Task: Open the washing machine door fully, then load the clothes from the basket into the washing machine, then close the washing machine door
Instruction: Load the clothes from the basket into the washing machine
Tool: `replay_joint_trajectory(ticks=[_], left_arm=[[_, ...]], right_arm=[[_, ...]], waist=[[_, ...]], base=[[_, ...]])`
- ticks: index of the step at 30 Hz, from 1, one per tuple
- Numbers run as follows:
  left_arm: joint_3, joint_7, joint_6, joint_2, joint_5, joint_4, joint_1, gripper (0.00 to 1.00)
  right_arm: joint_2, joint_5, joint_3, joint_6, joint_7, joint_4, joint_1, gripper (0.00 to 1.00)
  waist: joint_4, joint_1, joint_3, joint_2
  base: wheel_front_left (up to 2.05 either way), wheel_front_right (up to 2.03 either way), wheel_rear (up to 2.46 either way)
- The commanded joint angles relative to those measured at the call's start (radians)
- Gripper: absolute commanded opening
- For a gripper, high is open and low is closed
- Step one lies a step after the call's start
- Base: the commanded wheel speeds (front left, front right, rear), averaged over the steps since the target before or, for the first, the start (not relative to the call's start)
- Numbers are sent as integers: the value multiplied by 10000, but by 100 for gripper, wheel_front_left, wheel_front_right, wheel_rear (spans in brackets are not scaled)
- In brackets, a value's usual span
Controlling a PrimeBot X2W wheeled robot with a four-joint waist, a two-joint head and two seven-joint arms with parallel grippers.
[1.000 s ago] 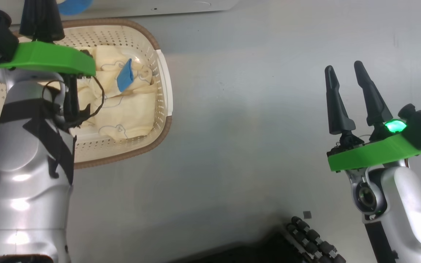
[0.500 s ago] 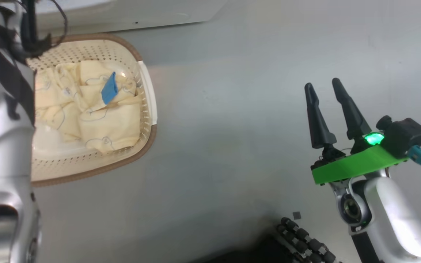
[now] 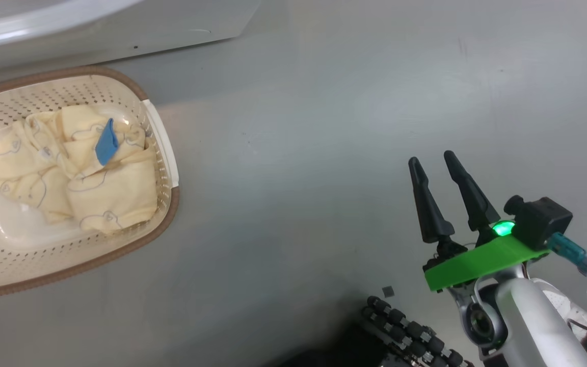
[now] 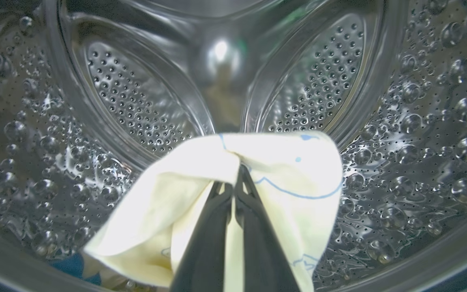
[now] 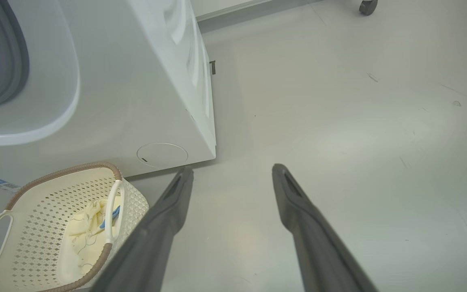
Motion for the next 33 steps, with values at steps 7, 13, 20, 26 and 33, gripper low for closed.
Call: replay_joint_trajectory(ticks=[7,13,20,26,33], left_arm=[[-36,-257,617,643,325,-1359,-833,0],[-195,-260,610,761,431,-1220,-612,0],[-445,-234,681,986,608,734,-897,0],[-669,-135,768,883,680,1825,-1514,82],[-887,364,816,600,700,2696,-1816,100]], right_arm=[[-82,197,336,-29,-94,-336,350,100],[-65,239,385,-29,-94,-356,435,100],[-42,288,541,-29,-94,-299,604,100],[-47,280,429,-29,-94,-295,677,100],[-84,245,287,-29,-94,-325,671,100]], waist=[[-152,0,339,0],[-261,0,416,0],[-398,0,269,0],[-250,0,162,0],[45,0,14,0]], base=[[0,0,0],[0,0,0],[0,0,0],[0,0,0],[0,0,0]])
